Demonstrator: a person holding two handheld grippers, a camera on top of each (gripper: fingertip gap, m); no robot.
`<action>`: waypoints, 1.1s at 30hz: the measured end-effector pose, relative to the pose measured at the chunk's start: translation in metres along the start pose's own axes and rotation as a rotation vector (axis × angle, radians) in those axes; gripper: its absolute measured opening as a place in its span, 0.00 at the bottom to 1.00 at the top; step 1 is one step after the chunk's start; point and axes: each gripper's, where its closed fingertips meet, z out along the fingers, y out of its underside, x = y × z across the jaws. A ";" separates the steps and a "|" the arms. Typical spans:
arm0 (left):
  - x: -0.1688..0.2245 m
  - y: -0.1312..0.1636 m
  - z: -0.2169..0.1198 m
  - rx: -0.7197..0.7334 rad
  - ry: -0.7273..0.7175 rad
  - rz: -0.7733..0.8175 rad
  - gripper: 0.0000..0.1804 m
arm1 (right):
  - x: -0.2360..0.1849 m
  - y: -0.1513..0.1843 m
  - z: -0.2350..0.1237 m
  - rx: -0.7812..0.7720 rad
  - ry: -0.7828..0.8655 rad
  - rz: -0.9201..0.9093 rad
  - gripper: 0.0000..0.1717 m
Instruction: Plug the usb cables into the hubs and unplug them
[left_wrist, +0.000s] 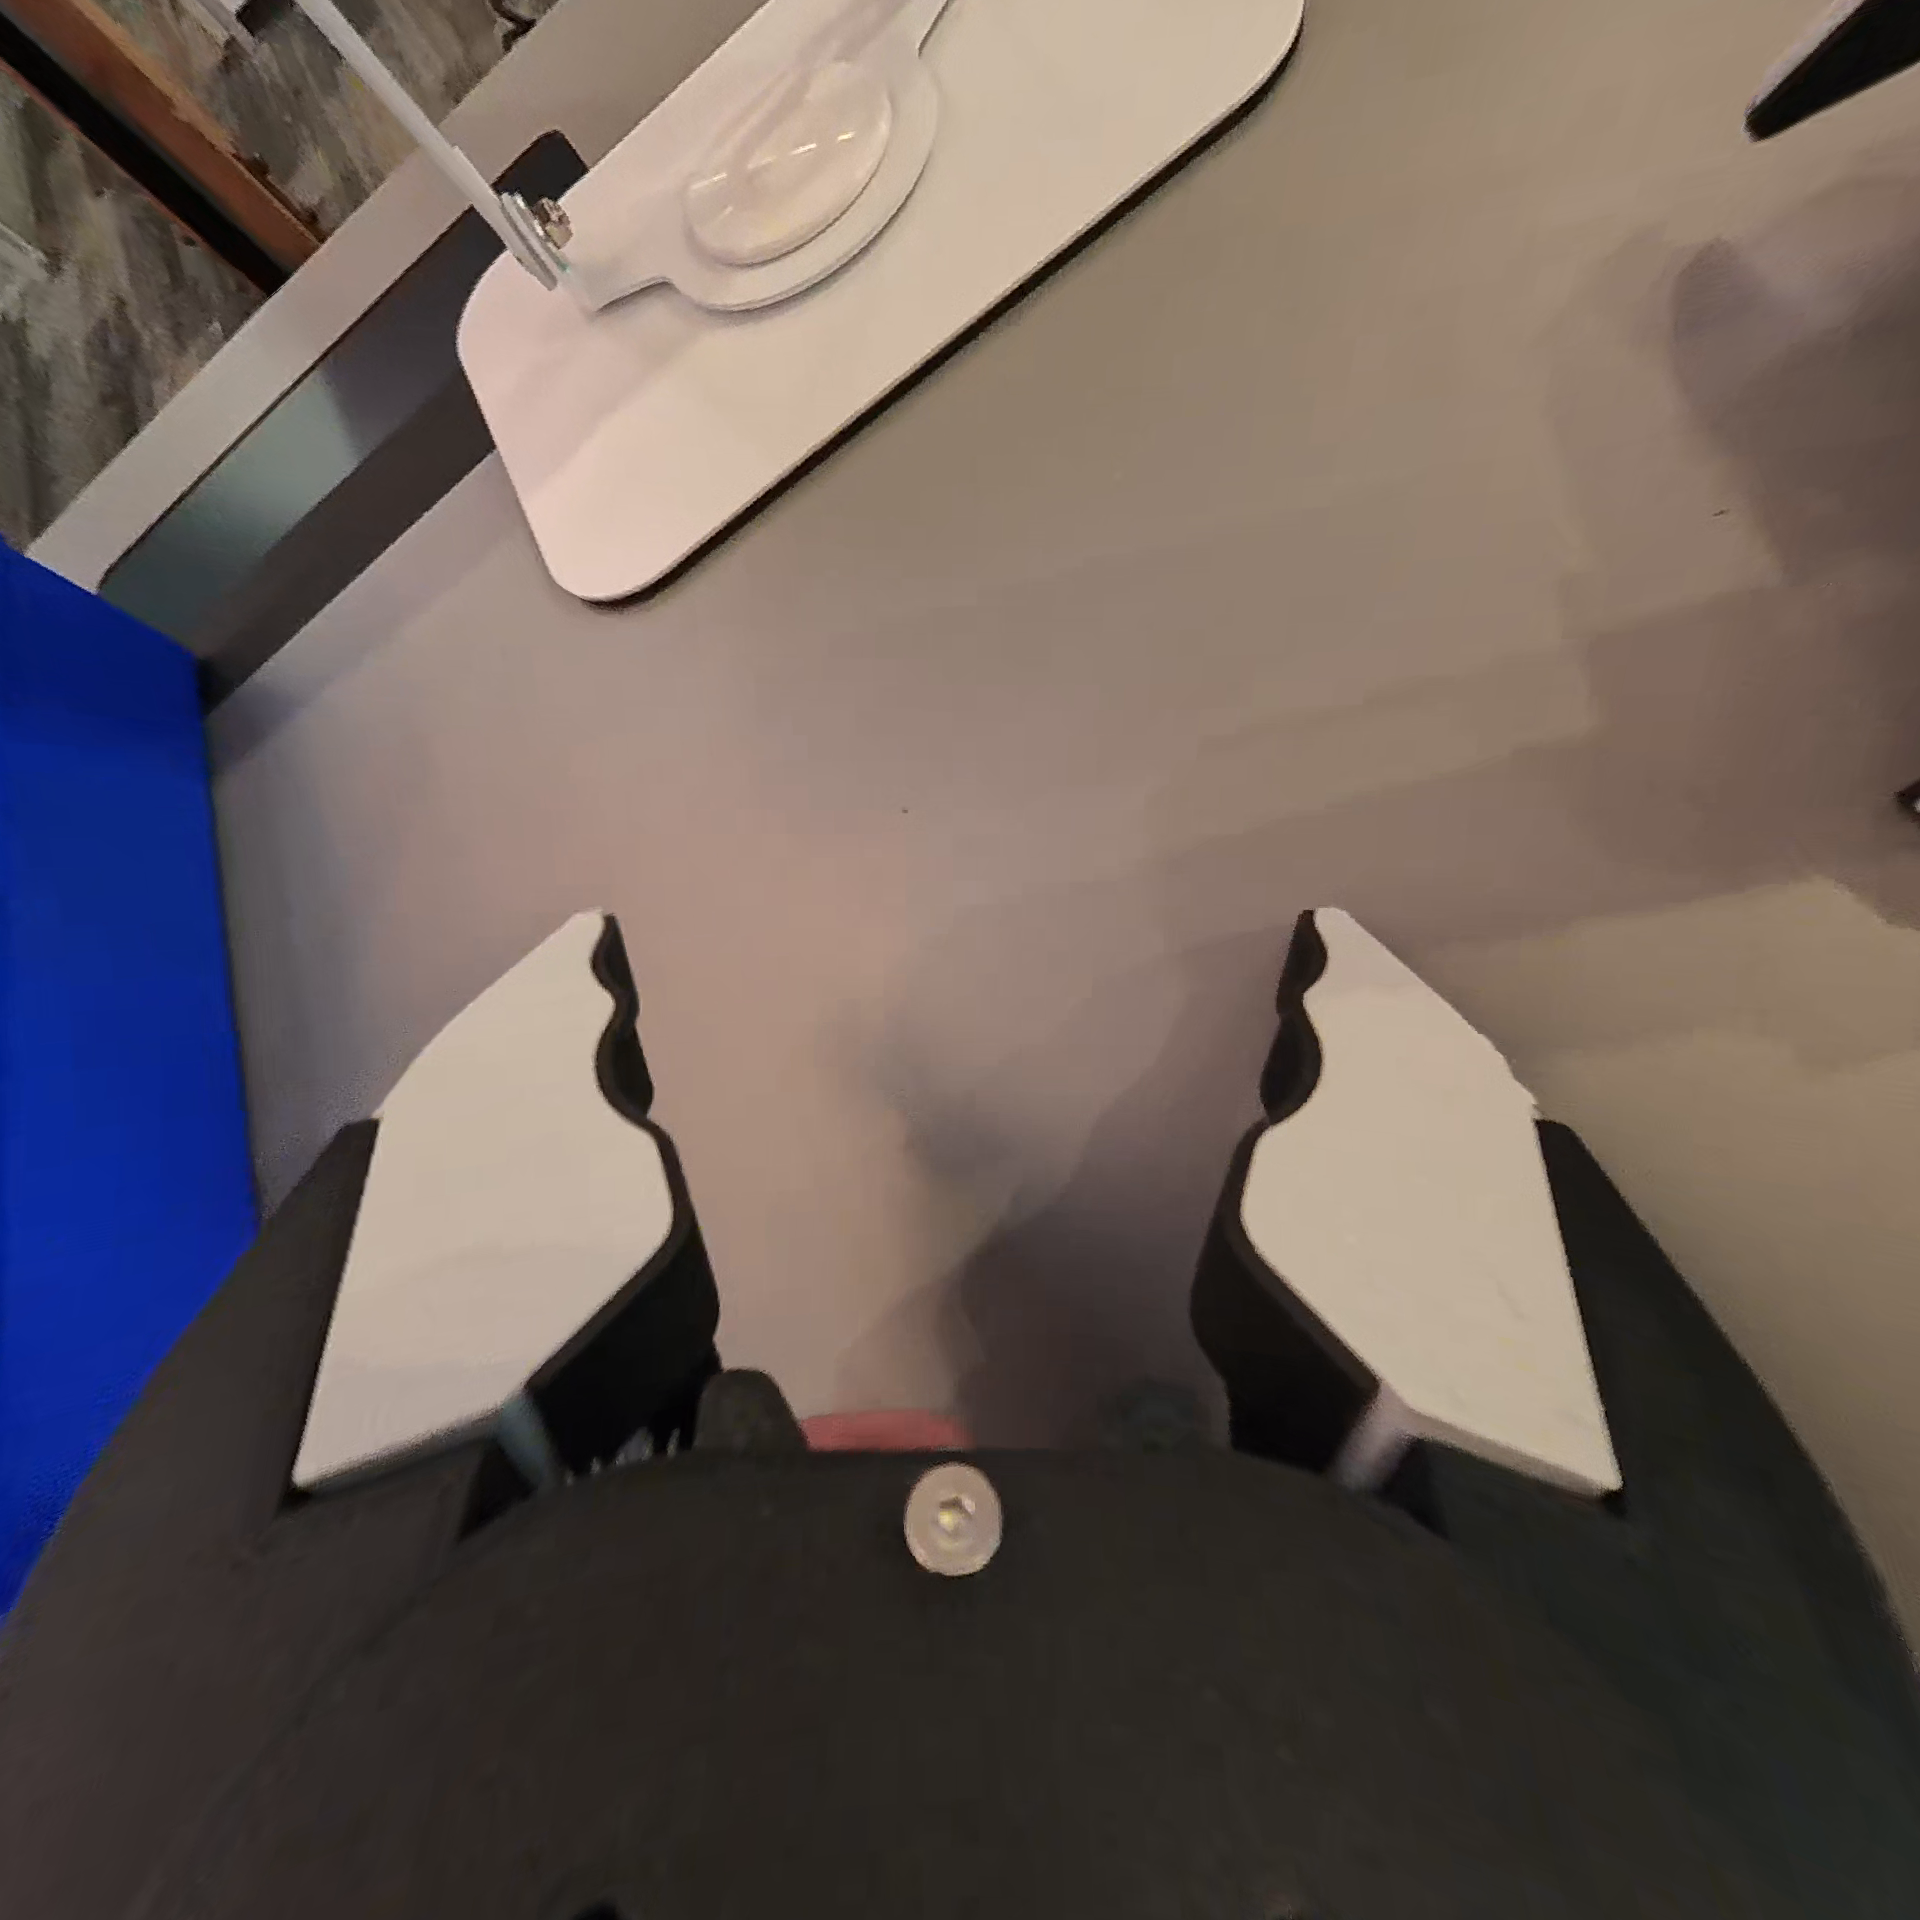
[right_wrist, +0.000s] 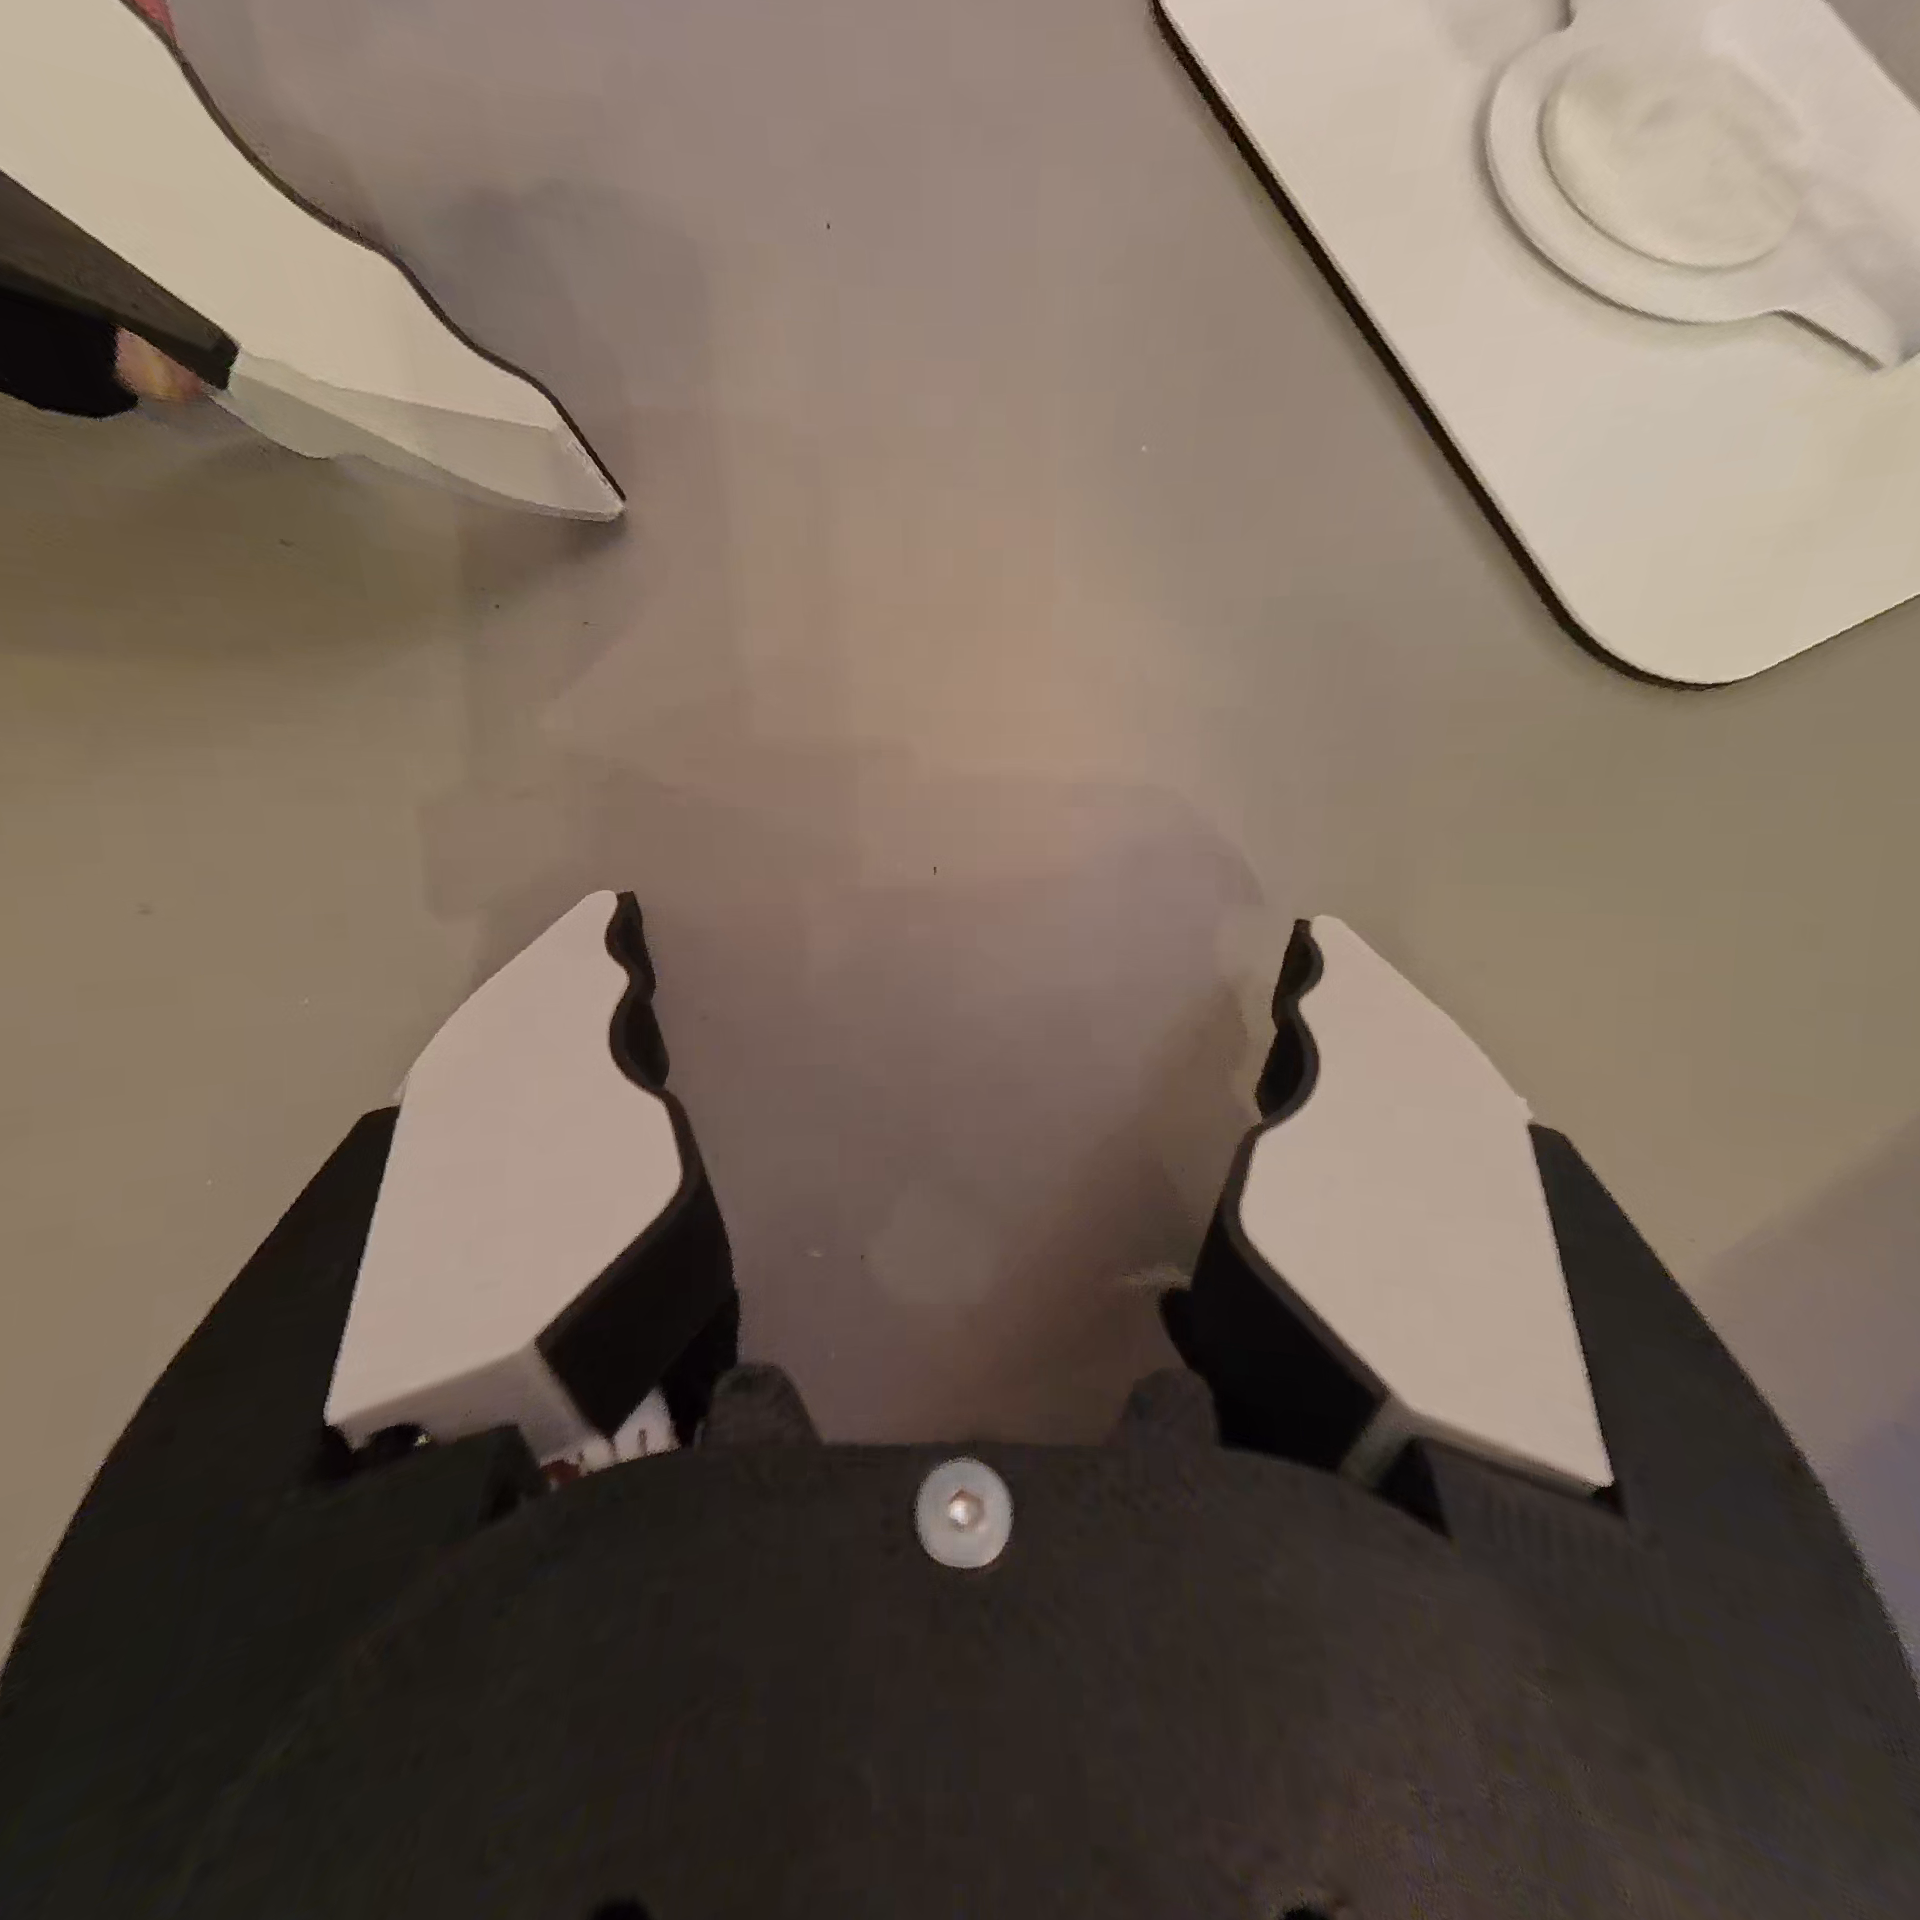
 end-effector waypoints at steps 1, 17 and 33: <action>-0.001 -0.001 0.000 0.004 -0.008 0.012 0.66 | 0.000 0.000 0.000 -0.003 -0.004 0.004 0.66; 0.001 0.001 0.002 0.000 0.037 -0.021 0.65 | -0.001 0.000 0.000 0.002 0.000 -0.007 0.66; 0.016 -0.004 -0.008 0.089 0.131 0.097 0.51 | -0.004 0.001 -0.004 0.012 -0.010 -0.031 0.62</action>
